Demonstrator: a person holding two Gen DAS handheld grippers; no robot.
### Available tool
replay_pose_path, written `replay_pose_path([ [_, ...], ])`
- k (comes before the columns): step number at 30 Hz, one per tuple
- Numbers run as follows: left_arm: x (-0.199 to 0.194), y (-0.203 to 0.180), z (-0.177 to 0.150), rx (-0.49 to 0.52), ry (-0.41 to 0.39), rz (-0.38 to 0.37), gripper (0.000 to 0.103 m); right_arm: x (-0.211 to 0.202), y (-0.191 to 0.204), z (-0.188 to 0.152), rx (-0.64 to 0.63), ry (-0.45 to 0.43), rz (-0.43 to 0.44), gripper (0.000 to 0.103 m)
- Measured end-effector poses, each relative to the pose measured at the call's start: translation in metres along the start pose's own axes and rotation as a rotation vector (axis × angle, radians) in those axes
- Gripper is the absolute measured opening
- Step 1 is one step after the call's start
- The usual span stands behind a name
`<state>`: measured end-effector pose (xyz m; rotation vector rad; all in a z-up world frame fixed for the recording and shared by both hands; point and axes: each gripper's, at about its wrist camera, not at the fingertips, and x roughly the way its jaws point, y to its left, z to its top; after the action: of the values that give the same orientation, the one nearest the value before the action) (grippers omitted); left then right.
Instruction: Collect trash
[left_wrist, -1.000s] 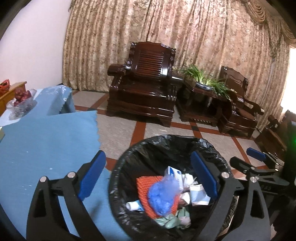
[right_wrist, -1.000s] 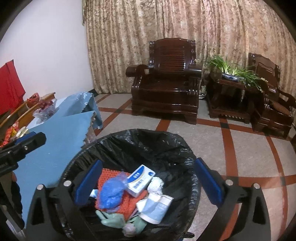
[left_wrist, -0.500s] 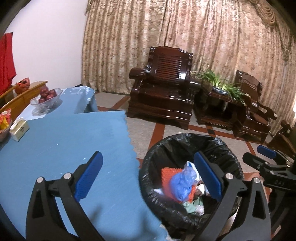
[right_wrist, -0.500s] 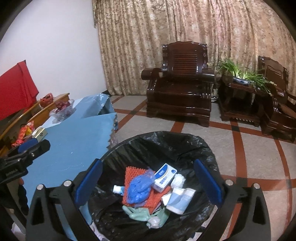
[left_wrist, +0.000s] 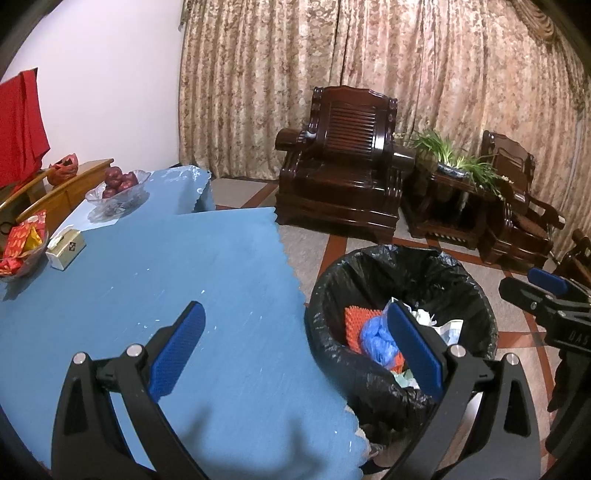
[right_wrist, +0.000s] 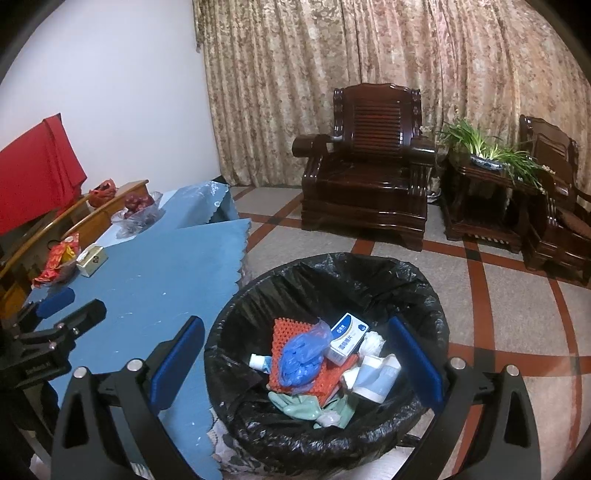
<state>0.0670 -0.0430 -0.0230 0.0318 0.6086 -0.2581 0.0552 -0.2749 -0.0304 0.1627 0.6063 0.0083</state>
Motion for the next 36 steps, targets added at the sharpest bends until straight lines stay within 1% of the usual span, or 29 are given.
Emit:
replay_pose_path([
  [8,-0.014,0.004,-0.002,0.005,-0.003,-0.004,0.096,-0.013,0.016,0.000,-0.028,-0.011,0.002,0.097],
  [11,-0.013,0.004,-0.003,0.012,-0.006,0.009,0.096,-0.014,0.021,0.000,-0.037,-0.011,0.004,0.097],
  [18,-0.016,0.006,-0.005,0.013,-0.007,0.010,0.096,-0.014,0.032,-0.002,-0.056,-0.012,0.010,0.097],
  [29,-0.030,0.014,-0.011,0.002,-0.011,0.019,0.096,-0.012,0.038,-0.002,-0.063,-0.013,0.013,0.097],
  [36,-0.030,0.015,-0.010,0.001,-0.011,0.019,0.096,-0.012,0.039,-0.002,-0.064,-0.014,0.012,0.097],
])
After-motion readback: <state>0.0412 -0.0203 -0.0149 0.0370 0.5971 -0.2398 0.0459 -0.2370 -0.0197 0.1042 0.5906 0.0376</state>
